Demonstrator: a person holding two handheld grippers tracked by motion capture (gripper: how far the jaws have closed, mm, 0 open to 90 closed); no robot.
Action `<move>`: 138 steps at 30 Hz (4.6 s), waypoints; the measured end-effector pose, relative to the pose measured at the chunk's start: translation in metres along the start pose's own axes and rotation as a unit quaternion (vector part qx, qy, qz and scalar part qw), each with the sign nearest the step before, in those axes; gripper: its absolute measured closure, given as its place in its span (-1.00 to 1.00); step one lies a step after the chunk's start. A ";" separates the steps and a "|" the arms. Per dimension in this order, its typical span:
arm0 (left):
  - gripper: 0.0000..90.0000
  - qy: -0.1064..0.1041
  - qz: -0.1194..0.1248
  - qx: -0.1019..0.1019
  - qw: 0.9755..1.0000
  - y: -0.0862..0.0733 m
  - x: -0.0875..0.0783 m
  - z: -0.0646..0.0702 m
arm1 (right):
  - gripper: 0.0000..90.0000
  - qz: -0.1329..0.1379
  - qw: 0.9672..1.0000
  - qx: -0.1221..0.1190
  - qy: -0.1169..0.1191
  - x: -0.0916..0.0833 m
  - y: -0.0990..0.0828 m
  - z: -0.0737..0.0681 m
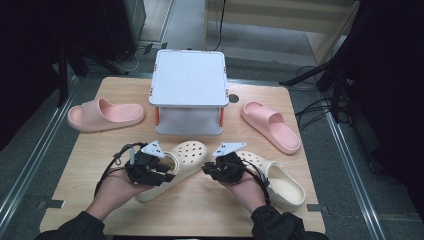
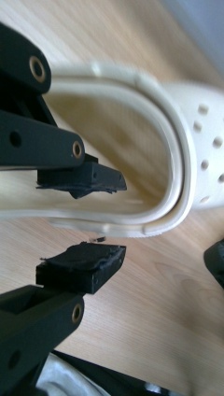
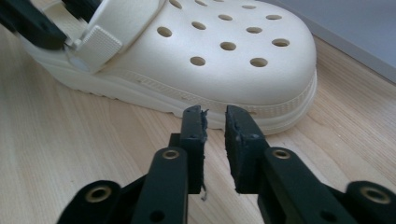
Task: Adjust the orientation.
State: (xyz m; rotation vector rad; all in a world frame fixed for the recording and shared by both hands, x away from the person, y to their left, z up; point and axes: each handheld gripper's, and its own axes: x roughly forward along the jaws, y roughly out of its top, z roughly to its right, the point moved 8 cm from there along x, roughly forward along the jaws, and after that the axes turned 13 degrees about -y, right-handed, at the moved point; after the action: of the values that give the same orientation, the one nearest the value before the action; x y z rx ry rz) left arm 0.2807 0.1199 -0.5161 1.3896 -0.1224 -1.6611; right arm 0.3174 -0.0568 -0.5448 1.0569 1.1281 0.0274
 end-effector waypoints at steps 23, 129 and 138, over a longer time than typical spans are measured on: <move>0.97 0.046 -0.011 -0.090 0.995 -0.047 -0.026 -0.074 | 0.89 -0.027 1.000 -0.005 0.002 0.015 0.006 -0.006; -0.11 -0.059 0.045 -0.065 0.995 -0.002 -0.012 -0.066 | 0.28 -0.009 0.996 0.057 -0.063 -0.126 -0.063 0.053; -0.10 -0.050 0.044 -0.056 0.996 0.000 -0.011 -0.066 | 0.26 -0.011 0.994 0.069 -0.079 -0.144 -0.083 0.071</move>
State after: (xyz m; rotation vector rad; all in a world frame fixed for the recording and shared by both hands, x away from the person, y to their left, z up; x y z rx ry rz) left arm 0.3329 0.1581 -0.5313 1.2004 -0.1447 -1.6391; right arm 0.2619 -0.2220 -0.4971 1.1480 1.0085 -0.1510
